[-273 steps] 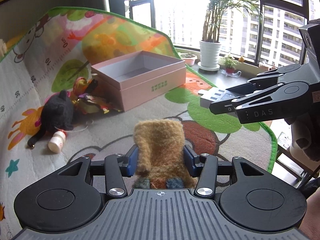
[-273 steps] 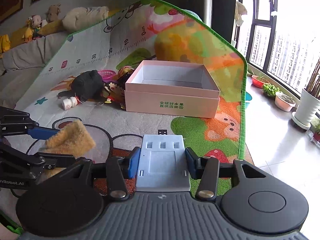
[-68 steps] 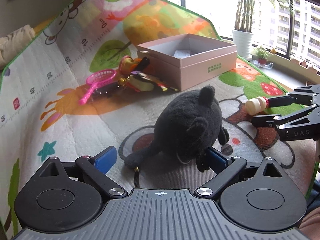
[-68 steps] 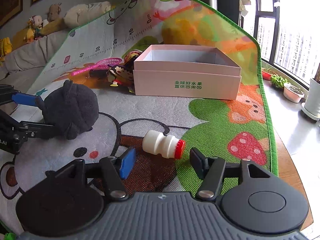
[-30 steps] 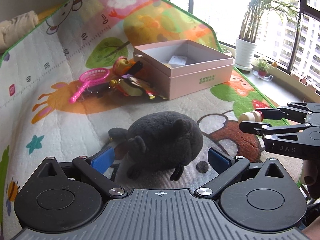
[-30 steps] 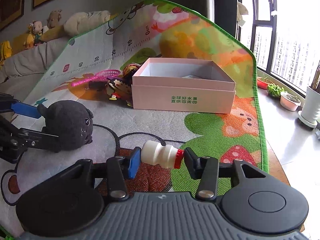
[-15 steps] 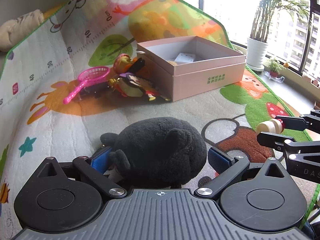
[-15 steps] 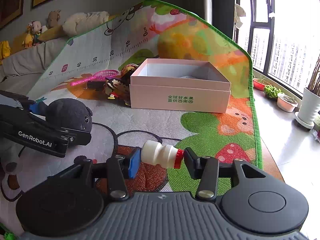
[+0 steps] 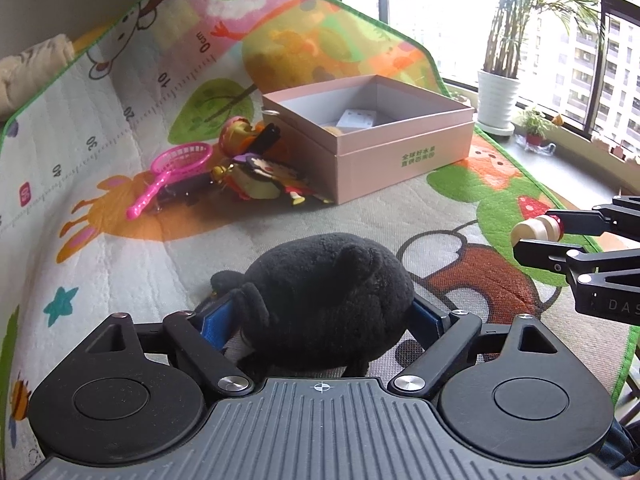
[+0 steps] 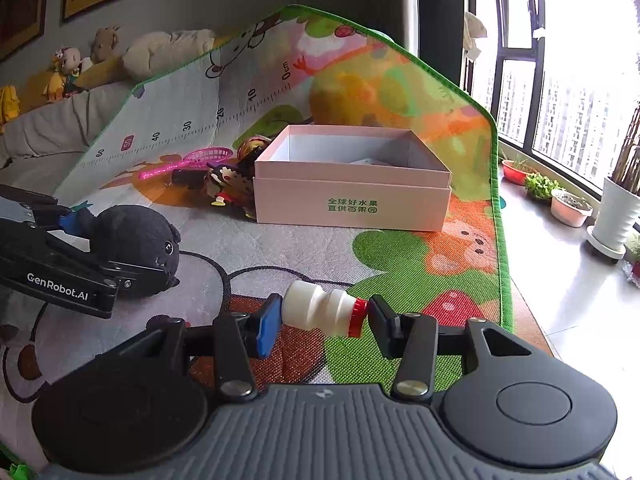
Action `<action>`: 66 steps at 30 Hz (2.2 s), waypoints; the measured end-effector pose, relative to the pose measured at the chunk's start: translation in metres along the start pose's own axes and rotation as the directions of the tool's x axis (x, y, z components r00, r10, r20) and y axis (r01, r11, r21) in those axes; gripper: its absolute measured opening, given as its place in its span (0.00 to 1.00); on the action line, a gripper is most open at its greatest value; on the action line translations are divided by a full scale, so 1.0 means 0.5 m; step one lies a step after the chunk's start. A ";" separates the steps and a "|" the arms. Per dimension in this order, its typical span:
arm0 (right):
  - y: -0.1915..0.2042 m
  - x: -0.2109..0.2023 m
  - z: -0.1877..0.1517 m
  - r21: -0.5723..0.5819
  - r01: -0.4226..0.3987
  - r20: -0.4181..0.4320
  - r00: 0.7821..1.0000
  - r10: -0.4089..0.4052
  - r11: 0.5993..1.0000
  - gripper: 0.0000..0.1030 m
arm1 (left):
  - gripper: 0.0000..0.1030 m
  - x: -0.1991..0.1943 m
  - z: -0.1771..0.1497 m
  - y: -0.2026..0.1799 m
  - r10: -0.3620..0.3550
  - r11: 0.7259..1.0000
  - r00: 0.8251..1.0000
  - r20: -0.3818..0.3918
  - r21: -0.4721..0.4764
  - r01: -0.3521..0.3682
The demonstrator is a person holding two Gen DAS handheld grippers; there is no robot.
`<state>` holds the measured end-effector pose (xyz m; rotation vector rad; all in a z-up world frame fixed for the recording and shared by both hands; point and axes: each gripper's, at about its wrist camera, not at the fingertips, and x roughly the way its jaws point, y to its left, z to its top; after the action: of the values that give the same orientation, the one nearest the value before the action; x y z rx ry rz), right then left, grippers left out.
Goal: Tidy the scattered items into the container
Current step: 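Carry the plush and bottle over the pink box and release both inside, then withdraw both grippers from the box toward the remaining toys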
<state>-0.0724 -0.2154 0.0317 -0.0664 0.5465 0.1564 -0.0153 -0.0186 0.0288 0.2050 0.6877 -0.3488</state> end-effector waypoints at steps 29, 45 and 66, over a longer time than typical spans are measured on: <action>-0.092 0.205 0.295 -0.171 0.068 0.117 0.992 -0.048 0.983 0.64 | 0.95 0.167 0.413 0.080 -0.244 0.968 0.930 0.277 0.018 0.248; 0.052 0.221 0.189 -0.165 -0.108 -0.079 0.992 0.096 0.980 0.45 | 1.00 0.083 0.072 0.161 0.060 0.997 0.984 0.168 -0.050 -0.053; 0.260 0.187 0.113 -0.613 -0.038 -0.024 0.999 0.029 0.789 0.07 | 1.00 0.031 0.000 0.269 0.156 0.945 0.982 0.103 -0.304 -0.119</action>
<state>0.0137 -0.0690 0.0285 -0.7008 0.4913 0.3677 0.0468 0.1014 0.0284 -0.0551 0.5886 -0.1195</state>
